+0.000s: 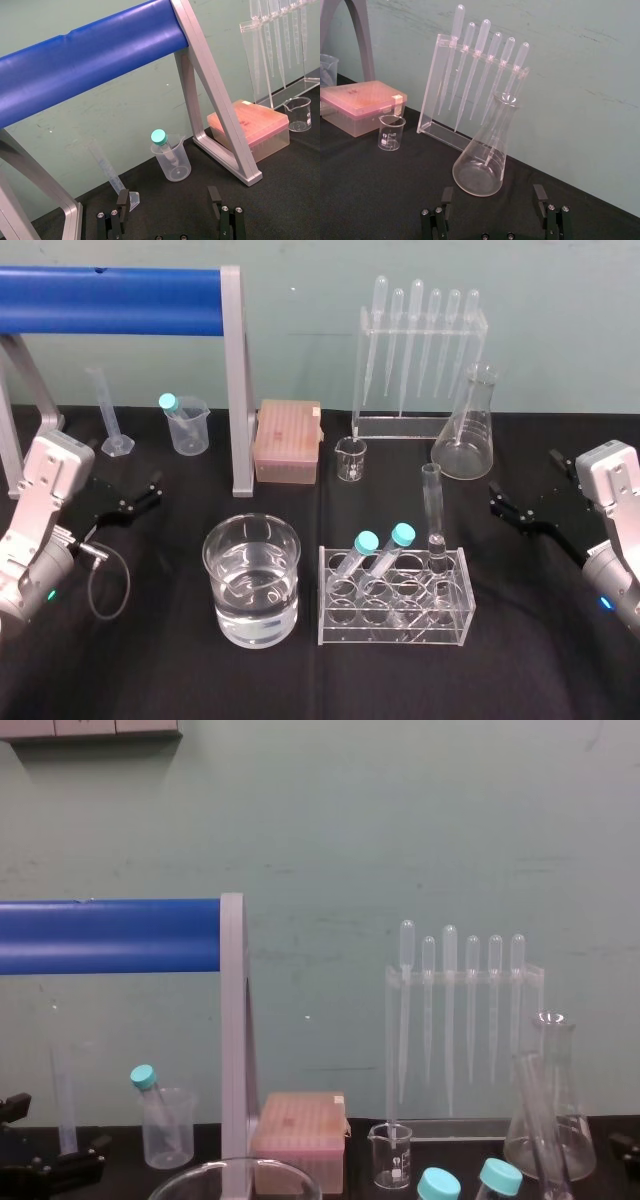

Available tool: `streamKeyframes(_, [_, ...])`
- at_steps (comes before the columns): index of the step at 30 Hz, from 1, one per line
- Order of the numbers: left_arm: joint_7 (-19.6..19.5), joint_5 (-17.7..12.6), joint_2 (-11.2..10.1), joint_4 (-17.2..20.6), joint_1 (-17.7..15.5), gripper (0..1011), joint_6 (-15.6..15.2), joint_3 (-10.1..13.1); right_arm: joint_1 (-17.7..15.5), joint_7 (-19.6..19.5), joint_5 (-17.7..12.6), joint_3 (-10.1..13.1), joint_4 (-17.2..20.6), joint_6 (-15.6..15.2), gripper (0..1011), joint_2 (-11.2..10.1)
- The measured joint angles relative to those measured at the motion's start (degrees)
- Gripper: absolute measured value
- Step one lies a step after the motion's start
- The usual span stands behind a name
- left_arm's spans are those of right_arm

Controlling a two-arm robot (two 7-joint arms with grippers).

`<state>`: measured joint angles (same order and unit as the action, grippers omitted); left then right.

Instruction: Hold the test tube with one hand and immerse one end into the beaker, then return it to the test tube rack.

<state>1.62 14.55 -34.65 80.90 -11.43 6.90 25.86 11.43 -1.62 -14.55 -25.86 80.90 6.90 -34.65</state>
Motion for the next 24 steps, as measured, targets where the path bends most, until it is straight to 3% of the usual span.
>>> streamKeyframes(10, [0.00, 0.00, 0.00, 0.00, 0.00, 1000, 0.00, 0.00, -0.01, 0.04, 0.03, 0.05, 0.00, 0.03, 1000, 0.02])
streamKeyframes(15, [0.00, 0.00, 0.00, 0.00, 0.00, 1000, 0.00, 0.00, -0.43, 1.05, -0.26, 1.38, 0.42, 1.87, 1000, 0.20])
streamKeyframes(21, [0.00, 0.00, 0.00, 0.00, 0.00, 1000, 0.00, 0.00, -0.71, 4.71, -5.23, 4.91, 2.29, 4.64, 1000, 0.38])
streamKeyframes(23, [0.00, 0.00, 0.00, 0.00, 0.00, 1000, 0.00, 0.00, -0.54, 7.97, -8.99, 6.80, 3.84, 5.86, 1000, 0.40])
streamKeyframes(24, [0.00, 0.00, 0.00, 0.00, 0.00, 1000, 0.00, 0.00, -0.54, 7.97, -8.99, 6.80, 3.84, 5.86, 1000, 0.40])
